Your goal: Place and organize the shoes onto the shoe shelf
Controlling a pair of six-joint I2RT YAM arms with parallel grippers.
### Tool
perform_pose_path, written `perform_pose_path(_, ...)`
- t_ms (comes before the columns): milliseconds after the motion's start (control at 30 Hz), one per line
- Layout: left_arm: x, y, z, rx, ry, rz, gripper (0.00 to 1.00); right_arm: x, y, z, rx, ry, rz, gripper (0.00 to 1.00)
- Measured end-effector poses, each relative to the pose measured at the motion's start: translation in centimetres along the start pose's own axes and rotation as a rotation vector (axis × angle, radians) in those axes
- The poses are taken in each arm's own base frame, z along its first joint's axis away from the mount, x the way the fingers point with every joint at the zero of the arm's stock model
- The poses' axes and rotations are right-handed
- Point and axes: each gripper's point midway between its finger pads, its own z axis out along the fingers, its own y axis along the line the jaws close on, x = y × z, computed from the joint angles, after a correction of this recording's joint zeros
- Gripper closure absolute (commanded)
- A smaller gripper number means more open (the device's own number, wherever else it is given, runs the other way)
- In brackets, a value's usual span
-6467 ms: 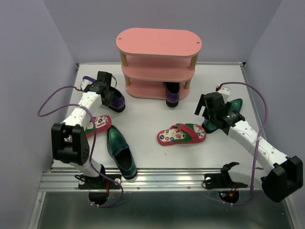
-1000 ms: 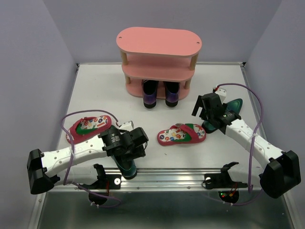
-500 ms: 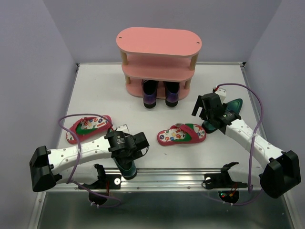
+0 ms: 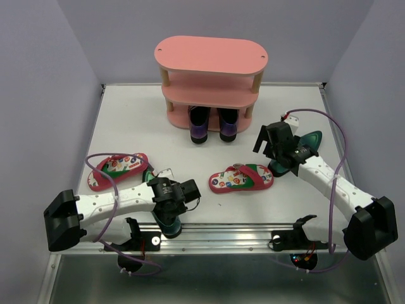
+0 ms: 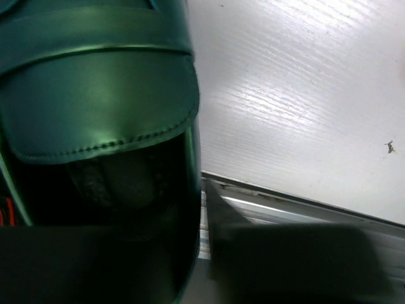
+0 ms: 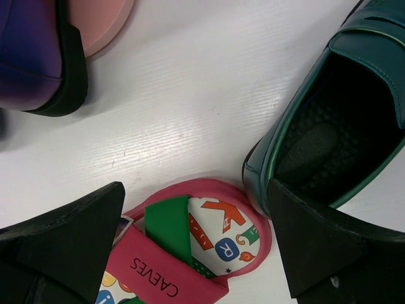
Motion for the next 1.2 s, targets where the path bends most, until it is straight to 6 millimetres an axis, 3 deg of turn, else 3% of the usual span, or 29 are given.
perform_pose_path(167, -0.3, -1.1, 0.1, 0.006, -0.014, 0.043, 1.0, -0.4, 0.2, -0.1, -0.008, -0.012, 0.006, 0.0)
perform_pose_path(300, -1.6, -3.3, -0.9, 0.049, -0.059, 0.118, 1.0, -0.6, 0.2, -0.3, -0.013, -0.019, 0.011, 0.0)
perform_pose_path(500, -6.0, -8.2, -1.9, 0.139, -0.182, 0.219, 1.0, -1.0, 0.3, -0.7, -0.023, -0.034, 0.019, 0.0)
perform_pose_path(833, -11.1, -9.5, 0.3, 0.166, -0.227, 0.273, 1.0, -1.6, 0.1, -1.3, -0.027, -0.059, 0.027, 0.0)
perform_pose_path(867, -11.3, -9.6, 0.5, 0.164, -0.229, 0.277, 0.9, -1.6, 0.1, -1.3, -0.027, -0.059, 0.027, 0.0)
perform_pose_path(900, -11.4, -9.7, 0.8, 0.163, -0.229, 0.282, 0.7, -1.6, 0.1, -1.3, -0.027, -0.059, 0.027, 0.0)
perform_pose_path(1000, -11.8, -9.6, 1.9, 0.147, -0.223, 0.282, 0.4, -1.6, 0.1, -1.3, -0.027, -0.059, 0.027, 0.0)
perform_pose_path(1200, -12.2, -9.6, 1.9, 0.152, -0.232, 0.276, 0.37, -1.6, 0.1, -1.3, -0.025, -0.06, 0.026, 0.0)
